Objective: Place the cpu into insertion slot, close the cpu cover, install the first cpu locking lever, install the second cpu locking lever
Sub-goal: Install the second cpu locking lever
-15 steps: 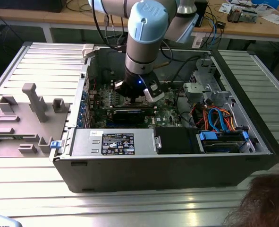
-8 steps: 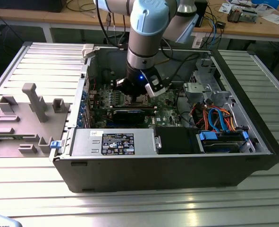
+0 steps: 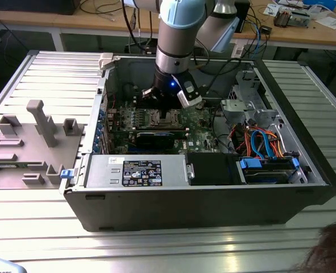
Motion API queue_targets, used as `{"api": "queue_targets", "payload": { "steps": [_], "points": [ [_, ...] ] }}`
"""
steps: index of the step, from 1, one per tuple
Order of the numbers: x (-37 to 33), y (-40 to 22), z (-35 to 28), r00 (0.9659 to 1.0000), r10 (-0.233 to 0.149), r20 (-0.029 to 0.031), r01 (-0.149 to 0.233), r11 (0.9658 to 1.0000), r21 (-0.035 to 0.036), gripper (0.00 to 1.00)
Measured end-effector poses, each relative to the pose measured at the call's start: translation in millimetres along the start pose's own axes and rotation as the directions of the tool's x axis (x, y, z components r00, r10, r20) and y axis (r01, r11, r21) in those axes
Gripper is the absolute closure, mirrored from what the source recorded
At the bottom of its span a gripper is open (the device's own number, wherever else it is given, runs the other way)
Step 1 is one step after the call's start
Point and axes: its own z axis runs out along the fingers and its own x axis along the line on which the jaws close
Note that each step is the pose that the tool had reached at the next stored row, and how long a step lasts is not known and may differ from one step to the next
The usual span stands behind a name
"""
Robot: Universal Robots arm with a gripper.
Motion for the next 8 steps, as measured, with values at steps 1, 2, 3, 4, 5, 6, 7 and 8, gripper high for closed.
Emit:
{"api": "queue_targets", "payload": {
  "steps": [1, 2, 3, 4, 5, 6, 7, 8],
  "points": [
    [0.1, 0.2, -2.1, 1.0, 0.0, -0.0001, 0.0, 1.0, 0.0006, 0.89],
    [0.2, 0.4, -3.9, 1.0, 0.0, -0.0001, 0.0, 1.0, 0.0011, 0.89],
    [0.3, 0.8, -6.9, 1.0, 0.0, -0.0001, 0.0, 1.0, 0.0012, 0.89],
    [0.5, 1.2, -11.4, 1.0, 0.0, -0.0001, 0.0, 1.0, 0.0017, 0.89],
    [0.5, 1.5, -13.6, 1.0, 0.0, -0.0002, 0.0, 1.0, 0.0023, 0.89],
    [0.6, 1.8, -15.7, 1.0, 0.0, -0.0003, 0.0, 1.0, 0.0029, 0.89],
    [0.5, 1.9, -17.2, 1.0, 0.0, -0.0002, 0.0, 1.0, 0.0028, 0.89],
    [0.6, 2.0, -17.8, 1.0, 0.0, -0.0002, 0.0, 1.0, 0.0029, 0.89]
  ]
}}
